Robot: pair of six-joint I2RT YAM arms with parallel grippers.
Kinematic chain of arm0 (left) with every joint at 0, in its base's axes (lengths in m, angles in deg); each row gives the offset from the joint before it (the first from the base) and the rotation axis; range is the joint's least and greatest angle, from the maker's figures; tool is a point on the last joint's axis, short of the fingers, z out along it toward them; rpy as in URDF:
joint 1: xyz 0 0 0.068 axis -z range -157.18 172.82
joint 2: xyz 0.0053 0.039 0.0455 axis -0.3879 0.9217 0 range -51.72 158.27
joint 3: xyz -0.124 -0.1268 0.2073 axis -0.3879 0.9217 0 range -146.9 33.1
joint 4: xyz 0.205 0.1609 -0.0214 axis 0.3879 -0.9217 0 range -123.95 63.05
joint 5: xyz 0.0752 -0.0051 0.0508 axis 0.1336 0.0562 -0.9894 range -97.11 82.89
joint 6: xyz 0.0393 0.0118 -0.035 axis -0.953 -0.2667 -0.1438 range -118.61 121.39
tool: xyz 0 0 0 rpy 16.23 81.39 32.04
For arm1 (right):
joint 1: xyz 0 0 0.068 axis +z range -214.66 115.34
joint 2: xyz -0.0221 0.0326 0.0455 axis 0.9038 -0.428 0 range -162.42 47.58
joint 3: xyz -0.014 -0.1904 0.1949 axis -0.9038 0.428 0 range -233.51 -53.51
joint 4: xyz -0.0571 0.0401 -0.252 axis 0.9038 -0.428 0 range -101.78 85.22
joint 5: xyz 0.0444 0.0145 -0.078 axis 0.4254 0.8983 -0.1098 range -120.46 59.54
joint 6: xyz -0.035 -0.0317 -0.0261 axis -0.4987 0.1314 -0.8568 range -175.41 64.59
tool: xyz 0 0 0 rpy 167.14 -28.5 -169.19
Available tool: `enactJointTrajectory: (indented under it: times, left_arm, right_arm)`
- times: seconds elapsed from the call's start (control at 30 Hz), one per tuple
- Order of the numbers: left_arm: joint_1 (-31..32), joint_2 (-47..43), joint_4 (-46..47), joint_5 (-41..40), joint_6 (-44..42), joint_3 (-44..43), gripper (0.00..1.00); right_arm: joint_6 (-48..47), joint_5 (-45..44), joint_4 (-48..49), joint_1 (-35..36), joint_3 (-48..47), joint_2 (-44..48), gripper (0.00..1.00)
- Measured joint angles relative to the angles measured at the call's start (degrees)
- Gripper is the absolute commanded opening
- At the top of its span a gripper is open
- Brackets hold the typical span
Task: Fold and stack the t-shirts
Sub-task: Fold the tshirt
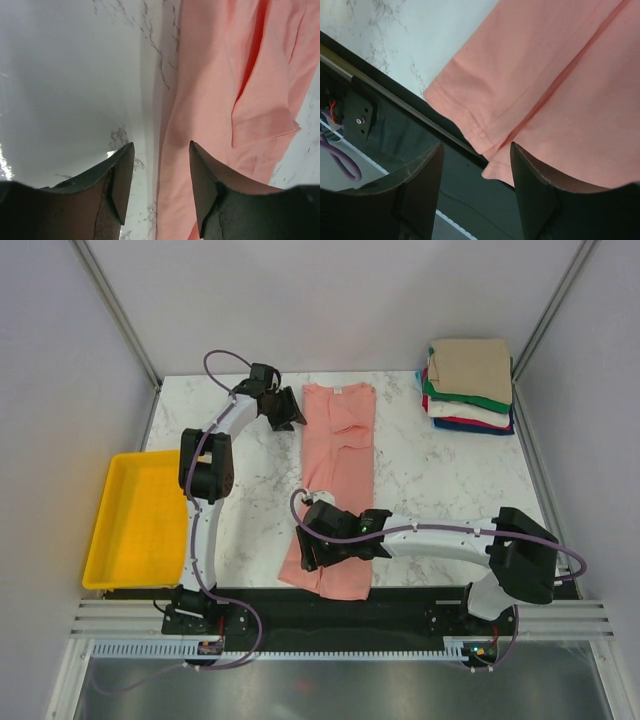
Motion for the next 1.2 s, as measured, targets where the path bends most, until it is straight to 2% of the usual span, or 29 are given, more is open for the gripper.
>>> enactJointTrajectory:
  times: [0.13,0.4,0.6,0.87,1.07,1.13,1.17,1.2]
  left_arm:
    - [0.22,1.09,0.63,3.76,-0.46,0.0,0.53]
    - [0.17,2.16,2.84,7.96,-0.57,0.0,0.43]
    - [0.22,2.75,3.61,9.49,-0.57,0.0,0.37]
    - [0.22,3.02,3.89,9.92,-0.55,0.0,0.33]
    - [0.22,3.04,3.93,9.92,-0.57,0.2,0.28]
    - [0.22,3.04,3.91,9.9,-0.57,0.22,0.2]
    - [0.22,3.04,3.89,9.92,-0.55,0.22,0.18]
    - [0.22,3.04,3.89,9.92,-0.57,0.22,0.1]
  right_arm:
    - [1.66,-1.27,0.02,3.17,-0.87,-2.69,0.58]
    - [3.3,-2.73,-0.63,4.42,-1.2,-7.89,0.49]
    - [3.58,-3.23,-0.81,4.83,-1.62,-9.09,0.41]
    - [3.54,-4.22,-0.81,5.05,-2.1,-9.81,0.3]
    - [3.45,-4.46,-0.81,5.11,-2.67,-10.69,0.14]
    - [3.3,-4.61,-0.81,5.16,-2.73,-10.86,0.03]
    - [3.19,-4.66,-0.79,5.16,-2.73,-10.95,0.0]
    - [3.26,-4.74,-0.81,5.14,-2.78,-11.08,0.0]
